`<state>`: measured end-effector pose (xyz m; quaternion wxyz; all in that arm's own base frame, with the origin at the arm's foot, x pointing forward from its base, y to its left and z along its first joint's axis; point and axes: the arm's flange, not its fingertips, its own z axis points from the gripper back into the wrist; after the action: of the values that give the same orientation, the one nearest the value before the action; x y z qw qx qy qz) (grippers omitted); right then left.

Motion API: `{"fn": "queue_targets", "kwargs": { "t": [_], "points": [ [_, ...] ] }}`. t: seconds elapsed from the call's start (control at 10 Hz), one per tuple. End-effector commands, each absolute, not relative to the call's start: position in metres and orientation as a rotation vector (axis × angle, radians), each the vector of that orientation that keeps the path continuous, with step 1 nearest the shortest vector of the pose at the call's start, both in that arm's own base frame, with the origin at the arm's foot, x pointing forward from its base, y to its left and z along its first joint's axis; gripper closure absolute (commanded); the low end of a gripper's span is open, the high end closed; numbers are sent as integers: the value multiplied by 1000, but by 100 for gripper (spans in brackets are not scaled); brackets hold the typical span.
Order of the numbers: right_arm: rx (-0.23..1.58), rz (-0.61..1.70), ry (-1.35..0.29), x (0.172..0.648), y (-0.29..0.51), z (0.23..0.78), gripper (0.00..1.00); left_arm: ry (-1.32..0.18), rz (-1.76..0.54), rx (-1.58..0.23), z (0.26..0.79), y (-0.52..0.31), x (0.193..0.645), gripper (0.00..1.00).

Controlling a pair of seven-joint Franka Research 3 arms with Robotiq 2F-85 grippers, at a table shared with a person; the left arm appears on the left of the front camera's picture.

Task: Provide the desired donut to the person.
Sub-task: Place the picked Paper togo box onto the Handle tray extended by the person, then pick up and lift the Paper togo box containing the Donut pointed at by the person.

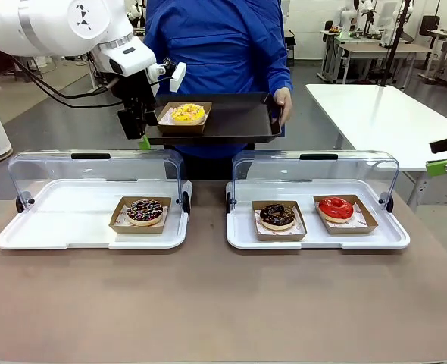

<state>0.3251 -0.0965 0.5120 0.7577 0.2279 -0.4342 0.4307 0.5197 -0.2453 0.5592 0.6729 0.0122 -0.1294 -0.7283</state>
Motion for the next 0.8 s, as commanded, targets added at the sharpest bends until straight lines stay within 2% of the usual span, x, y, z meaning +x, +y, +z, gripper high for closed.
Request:
{"fn": "queue_targets", "kwargs": {
  "t": [0.0,0.7],
  "points": [
    [503,948,-963,328,-97,511,0,-304,-1633,36,560,-245,521,0],
    [503,948,-963,328,-97,511,0,-304,-1633,36,560,-245,521,0]
  ]
}}
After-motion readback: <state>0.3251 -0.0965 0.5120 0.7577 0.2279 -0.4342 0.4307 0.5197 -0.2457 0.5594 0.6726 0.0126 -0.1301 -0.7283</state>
